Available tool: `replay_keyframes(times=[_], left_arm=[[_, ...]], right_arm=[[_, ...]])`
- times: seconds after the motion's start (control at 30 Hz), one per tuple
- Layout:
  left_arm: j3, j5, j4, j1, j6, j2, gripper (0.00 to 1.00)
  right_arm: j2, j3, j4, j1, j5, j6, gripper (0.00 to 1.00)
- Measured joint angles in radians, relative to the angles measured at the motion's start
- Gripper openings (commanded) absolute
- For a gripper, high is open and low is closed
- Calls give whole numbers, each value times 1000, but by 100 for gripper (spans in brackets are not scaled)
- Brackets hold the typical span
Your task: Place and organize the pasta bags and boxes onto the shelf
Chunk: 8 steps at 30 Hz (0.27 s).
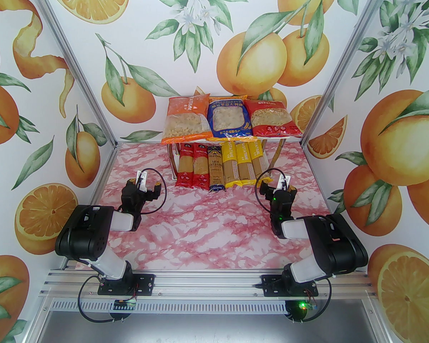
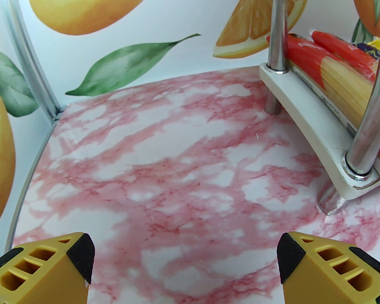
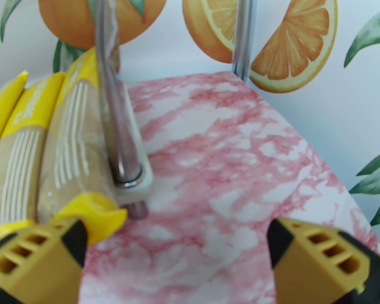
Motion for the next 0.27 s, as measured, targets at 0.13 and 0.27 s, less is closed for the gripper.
replay_keyframes(times=[0.13,0.27], left_arm=[[3,0,0,0,0,0,100],[5,5,-1,3,0,0,100]], right_arm=[[0,0,0,0,0,0,100],[0,0,0,0,0,0,100]])
